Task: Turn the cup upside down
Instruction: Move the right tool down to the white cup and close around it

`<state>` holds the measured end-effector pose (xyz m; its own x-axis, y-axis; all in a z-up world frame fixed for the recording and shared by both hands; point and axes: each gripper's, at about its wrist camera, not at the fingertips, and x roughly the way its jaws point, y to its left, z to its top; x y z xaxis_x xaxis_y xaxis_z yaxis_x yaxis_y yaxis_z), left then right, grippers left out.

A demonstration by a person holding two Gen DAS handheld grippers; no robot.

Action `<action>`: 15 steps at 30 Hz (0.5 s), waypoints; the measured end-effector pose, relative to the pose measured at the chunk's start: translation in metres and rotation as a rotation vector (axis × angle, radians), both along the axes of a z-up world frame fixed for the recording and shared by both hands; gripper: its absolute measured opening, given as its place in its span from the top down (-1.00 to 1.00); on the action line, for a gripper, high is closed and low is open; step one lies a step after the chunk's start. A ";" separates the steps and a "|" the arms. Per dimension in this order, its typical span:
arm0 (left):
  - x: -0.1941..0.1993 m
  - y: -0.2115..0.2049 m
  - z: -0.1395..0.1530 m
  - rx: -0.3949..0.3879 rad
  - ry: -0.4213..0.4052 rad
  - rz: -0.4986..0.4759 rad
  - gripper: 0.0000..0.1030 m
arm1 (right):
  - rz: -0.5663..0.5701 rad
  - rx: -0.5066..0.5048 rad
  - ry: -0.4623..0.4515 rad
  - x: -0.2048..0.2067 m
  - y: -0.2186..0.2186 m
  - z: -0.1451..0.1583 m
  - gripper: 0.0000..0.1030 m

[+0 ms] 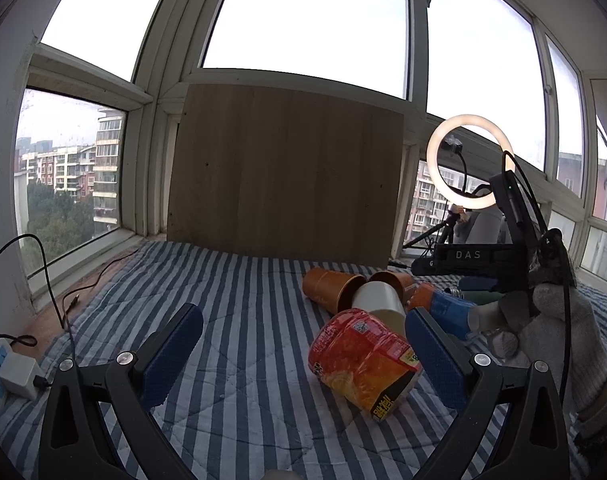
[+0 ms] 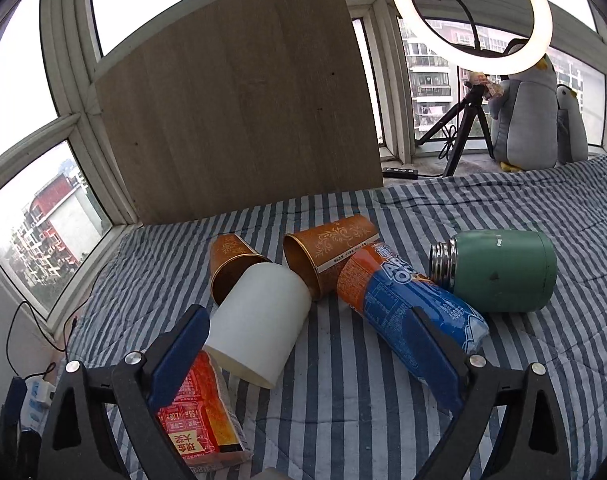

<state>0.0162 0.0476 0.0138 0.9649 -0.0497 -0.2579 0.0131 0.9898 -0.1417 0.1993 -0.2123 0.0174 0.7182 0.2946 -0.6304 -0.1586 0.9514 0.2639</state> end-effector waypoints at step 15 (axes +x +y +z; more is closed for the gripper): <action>0.000 0.016 0.007 -0.083 0.003 0.008 -0.99 | 0.017 0.163 0.372 0.084 0.022 -0.051 -0.52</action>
